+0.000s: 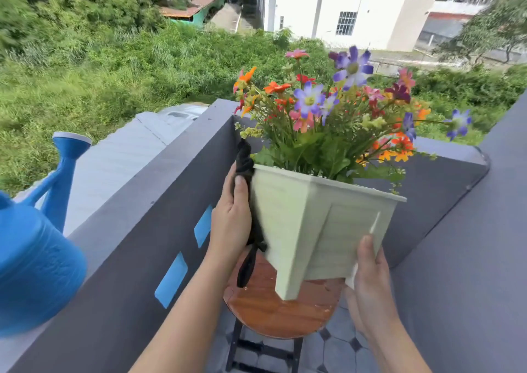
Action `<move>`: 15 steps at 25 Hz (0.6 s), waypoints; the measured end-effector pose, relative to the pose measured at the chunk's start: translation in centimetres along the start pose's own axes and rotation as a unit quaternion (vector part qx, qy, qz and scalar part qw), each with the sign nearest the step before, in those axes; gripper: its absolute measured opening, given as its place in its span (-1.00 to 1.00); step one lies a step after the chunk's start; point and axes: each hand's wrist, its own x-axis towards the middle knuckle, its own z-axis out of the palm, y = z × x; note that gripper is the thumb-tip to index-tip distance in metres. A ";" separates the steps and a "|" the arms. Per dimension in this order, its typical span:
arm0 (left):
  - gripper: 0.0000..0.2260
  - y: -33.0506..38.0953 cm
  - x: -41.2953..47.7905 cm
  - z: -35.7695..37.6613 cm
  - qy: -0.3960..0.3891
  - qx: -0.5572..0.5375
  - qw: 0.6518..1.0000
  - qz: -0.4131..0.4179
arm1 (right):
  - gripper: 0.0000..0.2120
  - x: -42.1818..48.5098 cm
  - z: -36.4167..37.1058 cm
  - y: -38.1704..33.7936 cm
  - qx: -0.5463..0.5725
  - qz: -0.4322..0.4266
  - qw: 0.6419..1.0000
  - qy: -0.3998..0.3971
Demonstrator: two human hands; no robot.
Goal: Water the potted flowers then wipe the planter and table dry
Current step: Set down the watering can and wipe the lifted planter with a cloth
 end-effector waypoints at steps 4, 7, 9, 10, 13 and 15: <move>-0.59 -0.4 -0.1 -0.8 -0.083 -0.121 0.982 -0.120 | -0.11 0.4 -0.4 -0.9 -0.025 0.023 0.998 -0.044; -0.65 -1.3 -1.8 -1.3 -0.097 -0.168 0.980 -0.042 | -0.06 1.1 -0.7 -1.8 -0.045 0.030 0.996 -0.077; -0.60 -1.8 -2.5 -1.4 -0.051 -0.165 0.985 -0.022 | -0.13 1.4 -0.9 -2.1 -0.022 0.041 0.994 -0.096; -0.59 -1.9 -2.8 -1.4 -0.028 -0.161 0.986 -0.023 | -0.13 1.4 -1.0 -2.2 -0.007 0.048 0.993 -0.109; -0.61 -1.7 -3.1 -1.5 0.022 -0.171 0.985 -0.012 | -0.12 0.6 -0.3 -2.9 0.044 0.070 0.988 -0.132; -0.64 -1.2 -3.1 -1.9 0.046 -0.175 0.983 0.018 | -0.23 -0.1 0.3 -3.1 0.069 0.061 0.987 -0.129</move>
